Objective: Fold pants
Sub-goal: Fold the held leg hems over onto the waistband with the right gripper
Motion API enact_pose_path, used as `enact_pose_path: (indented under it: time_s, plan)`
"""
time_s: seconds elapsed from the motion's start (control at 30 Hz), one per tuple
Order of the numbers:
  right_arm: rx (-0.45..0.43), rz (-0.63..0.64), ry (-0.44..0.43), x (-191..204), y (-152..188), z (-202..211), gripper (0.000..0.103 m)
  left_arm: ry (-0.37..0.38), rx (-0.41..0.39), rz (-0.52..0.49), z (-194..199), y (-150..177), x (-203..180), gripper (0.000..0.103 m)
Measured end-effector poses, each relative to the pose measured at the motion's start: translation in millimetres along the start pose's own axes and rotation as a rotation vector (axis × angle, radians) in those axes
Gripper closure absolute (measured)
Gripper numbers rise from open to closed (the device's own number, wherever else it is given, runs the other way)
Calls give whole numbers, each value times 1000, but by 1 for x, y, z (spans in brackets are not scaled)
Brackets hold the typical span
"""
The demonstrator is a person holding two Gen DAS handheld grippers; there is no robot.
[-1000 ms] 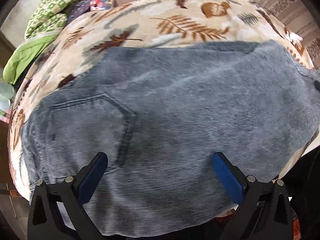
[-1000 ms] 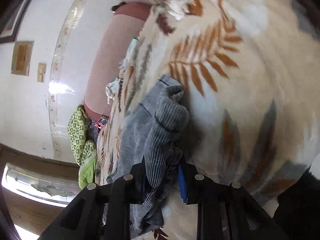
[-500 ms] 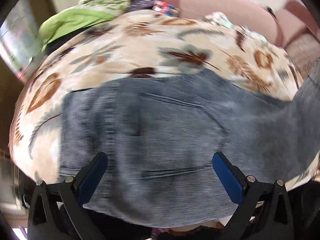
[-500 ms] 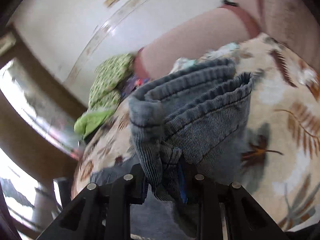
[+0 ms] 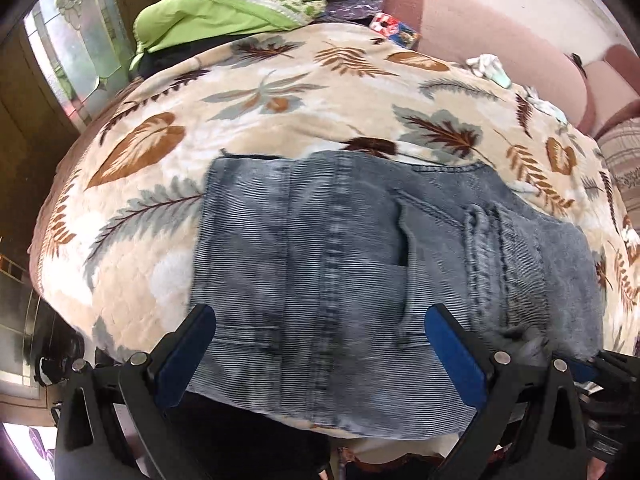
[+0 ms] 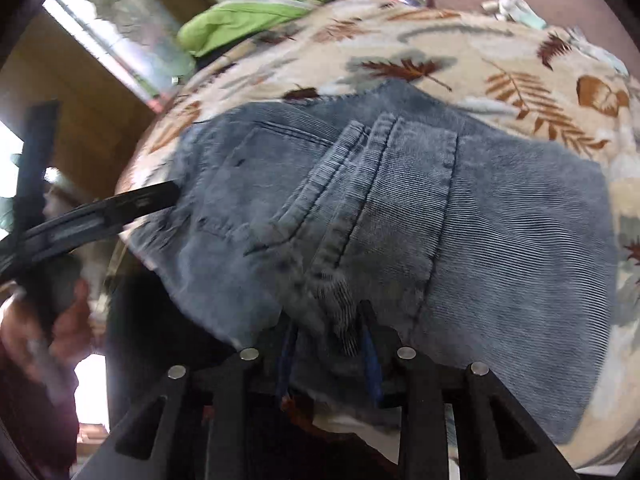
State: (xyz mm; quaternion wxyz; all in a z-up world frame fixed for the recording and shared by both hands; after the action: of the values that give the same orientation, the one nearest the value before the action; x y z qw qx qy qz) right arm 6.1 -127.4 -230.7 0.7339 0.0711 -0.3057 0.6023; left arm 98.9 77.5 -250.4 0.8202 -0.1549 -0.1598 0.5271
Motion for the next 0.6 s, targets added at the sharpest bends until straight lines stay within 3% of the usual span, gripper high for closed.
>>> enact_pose_path:
  time_s: [0.13,0.3,0.37,0.5,0.6]
  plan:
    - [-95,-35,-17,-27,3,44,70,32,-17,-71,4,-7,-32,0]
    - [-236,-293,-9,-99,-11,83,70,35,-36,-209,1,-15,-86,0]
    - [-278,-340,-6,-113,-15,88,68,15,-13,-255,-10,-15,-103,0]
    - [-268,-306,14,-107,-25,77,68,-32,67,-307,-42,-7,-119,0]
    - [-175,-271,83,-110,-22,46,68,-43,52,-307,-42,-4,-120,0]
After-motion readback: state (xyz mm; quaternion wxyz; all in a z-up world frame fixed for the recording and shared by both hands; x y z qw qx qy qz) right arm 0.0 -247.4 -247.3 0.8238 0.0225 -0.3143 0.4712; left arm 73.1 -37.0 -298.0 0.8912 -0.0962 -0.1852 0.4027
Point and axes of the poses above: each gripper's, at about its wrist camera, not at the fingertips, and z roughly against the way its jaws point, x to its left, y to its underside, the point moved 4 cm from there along -z, roughly the way its jaws point, and after that the axes turned 15 degrees about -z, right-handed, at the moved point
